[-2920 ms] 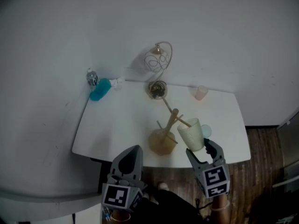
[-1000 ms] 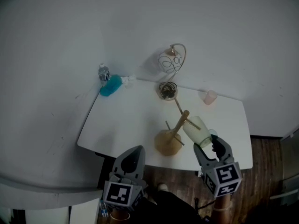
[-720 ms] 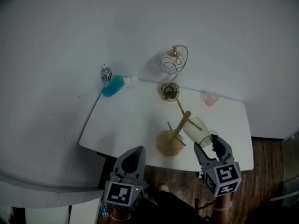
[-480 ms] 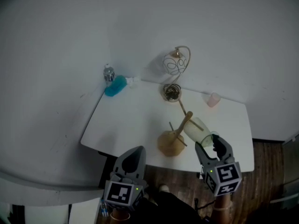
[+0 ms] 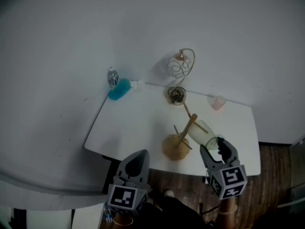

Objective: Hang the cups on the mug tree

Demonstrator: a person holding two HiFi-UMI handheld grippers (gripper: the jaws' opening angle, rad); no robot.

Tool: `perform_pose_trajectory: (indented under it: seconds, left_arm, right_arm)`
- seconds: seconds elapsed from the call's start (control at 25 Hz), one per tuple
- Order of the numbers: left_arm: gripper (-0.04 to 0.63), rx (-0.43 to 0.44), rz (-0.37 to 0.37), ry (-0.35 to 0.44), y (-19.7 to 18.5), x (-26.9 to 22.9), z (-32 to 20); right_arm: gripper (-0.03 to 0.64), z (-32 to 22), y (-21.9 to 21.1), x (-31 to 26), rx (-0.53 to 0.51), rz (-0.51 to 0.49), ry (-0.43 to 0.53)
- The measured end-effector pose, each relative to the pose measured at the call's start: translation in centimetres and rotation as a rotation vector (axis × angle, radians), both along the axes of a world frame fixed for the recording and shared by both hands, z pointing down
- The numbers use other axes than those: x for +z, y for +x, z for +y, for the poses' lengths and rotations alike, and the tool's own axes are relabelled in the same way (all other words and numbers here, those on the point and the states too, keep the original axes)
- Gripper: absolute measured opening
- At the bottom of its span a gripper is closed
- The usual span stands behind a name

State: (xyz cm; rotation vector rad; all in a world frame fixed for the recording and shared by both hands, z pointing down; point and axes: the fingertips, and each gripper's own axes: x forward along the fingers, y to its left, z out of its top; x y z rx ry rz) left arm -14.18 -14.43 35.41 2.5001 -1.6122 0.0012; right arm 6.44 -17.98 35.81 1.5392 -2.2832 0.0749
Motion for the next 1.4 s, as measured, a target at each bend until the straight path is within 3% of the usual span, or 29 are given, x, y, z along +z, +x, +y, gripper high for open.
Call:
perform_pose_trajectory:
  seconds: [0.28,0.48,1.28,1.4]
  left_arm:
    - [-0.002,0.0,0.006,0.003,-0.2,-0.4,0.2]
    - [-0.002,-0.009,0.056,0.008,-0.9,-1.0,0.4]
    - [-0.002,0.131,-0.031,0.009,-1.0,-0.9,2.1]
    - [-0.002,0.162,-0.04,0.014,-0.8,-0.9,2.5]
  right_arm:
    - [0.26,0.2,0.5,-0.2,0.028,-0.019,0.014]
    - [0.259,0.7,0.8,-0.2,0.051,-0.03,0.017]
    - [0.25,5.1,-0.1,0.2,0.17,-0.082,0.02]
    - [0.212,6.0,-0.1,0.1,0.203,-0.09,0.03]
